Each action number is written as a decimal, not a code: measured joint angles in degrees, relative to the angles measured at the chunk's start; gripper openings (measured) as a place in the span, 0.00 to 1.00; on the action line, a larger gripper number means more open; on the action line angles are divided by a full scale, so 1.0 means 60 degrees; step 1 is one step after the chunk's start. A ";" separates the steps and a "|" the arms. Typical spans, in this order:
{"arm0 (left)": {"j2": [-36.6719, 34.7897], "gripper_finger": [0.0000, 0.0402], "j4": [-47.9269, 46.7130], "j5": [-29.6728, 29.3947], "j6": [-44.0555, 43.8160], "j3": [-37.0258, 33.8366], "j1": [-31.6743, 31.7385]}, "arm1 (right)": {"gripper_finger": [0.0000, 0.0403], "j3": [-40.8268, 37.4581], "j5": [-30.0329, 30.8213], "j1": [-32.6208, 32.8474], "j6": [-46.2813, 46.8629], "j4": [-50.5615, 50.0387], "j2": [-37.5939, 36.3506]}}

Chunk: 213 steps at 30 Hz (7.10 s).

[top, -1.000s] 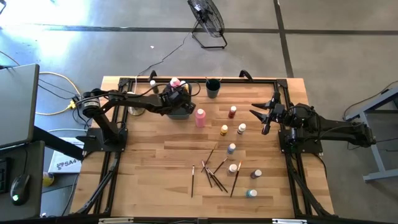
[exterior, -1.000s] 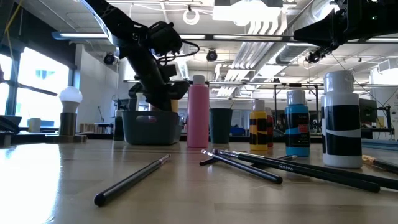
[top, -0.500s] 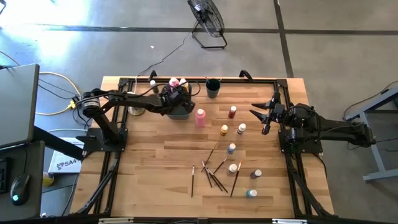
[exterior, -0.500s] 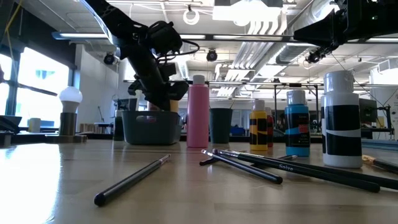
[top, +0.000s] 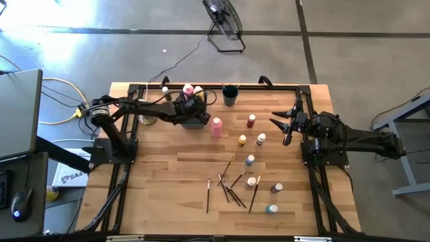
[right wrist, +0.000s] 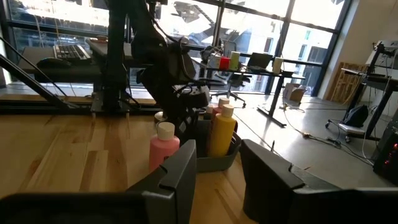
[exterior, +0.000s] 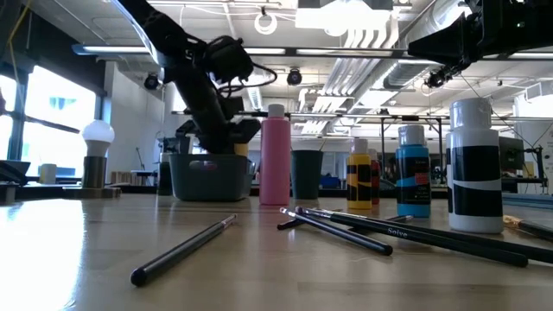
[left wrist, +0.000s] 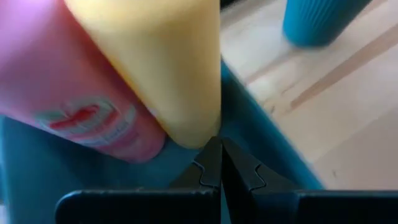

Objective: Pick & Place Paint Supplies
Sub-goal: Put the large pink paint bottle into the green bin

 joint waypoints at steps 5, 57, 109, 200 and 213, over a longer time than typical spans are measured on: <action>0.0622 0.00 0.0498 0.0679 -0.0125 0.0000 0.0243 | 0.30 0.0000 0.0004 -0.0004 0.0000 0.0010 -0.0004; 0.0254 0.00 0.1120 -0.0034 0.0982 0.0189 0.0217 | 0.30 0.0000 0.0004 0.0000 0.0000 -0.0018 -0.0004; -0.2570 0.00 -0.5324 0.0455 -0.1177 -0.0605 0.0326 | 0.30 0.0000 0.0000 -0.0003 0.0259 -0.0022 -0.0004; -0.4621 0.06 0.4942 0.7391 0.7533 -0.3993 0.0366 | 0.30 0.0000 -0.0004 -0.0001 0.0579 0.0197 -0.0003; -0.4617 0.52 0.4944 0.7340 0.6770 -0.3991 0.0366 | 0.30 0.0000 -0.0004 -0.0004 0.0583 0.0197 -0.0004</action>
